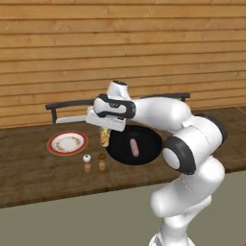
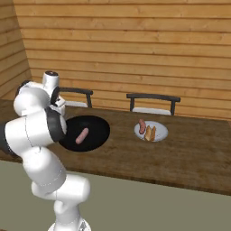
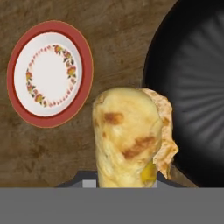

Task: Place one bun and one sausage from the bowl on each plate.

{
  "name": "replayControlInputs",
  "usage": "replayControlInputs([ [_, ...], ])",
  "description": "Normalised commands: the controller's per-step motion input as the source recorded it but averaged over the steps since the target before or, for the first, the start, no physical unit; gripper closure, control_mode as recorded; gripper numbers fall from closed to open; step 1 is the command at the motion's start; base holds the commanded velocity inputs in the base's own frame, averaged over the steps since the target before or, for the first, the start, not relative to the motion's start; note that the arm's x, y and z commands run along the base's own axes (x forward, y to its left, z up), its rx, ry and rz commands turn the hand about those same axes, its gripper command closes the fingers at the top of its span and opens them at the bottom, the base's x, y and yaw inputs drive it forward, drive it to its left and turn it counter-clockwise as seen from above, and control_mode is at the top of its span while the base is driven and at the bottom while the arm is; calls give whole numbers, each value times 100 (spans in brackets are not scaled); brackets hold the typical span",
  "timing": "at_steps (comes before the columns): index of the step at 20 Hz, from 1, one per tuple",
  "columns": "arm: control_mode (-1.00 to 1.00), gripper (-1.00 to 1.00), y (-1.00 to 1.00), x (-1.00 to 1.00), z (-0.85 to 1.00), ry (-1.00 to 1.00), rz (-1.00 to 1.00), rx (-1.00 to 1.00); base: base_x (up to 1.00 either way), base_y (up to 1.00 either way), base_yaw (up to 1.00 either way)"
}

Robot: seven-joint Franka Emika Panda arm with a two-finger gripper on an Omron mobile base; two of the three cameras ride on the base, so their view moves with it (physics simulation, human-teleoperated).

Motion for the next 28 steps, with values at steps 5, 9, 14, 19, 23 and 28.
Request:
replayControlInputs([
  [5, -100, 100, 50, 44, 3, 0, -3, 0, 0, 0, 0],
  [9, -100, 100, 53, 44, 0, 0, -4, 0, 0, 0, 0],
  [14, -100, 100, 51, 33, 0, 0, -3, -1, 0, 0, 0],
  [19, -100, 100, 53, 30, -5, 3, -1, -3, 0, 0, 0],
  [23, -100, 100, 27, 13, -20, 1, -2, -4, 0, 0, 0],
  [28, -100, 100, 23, 14, -21, 2, -1, -4, 0, 0, 0],
])
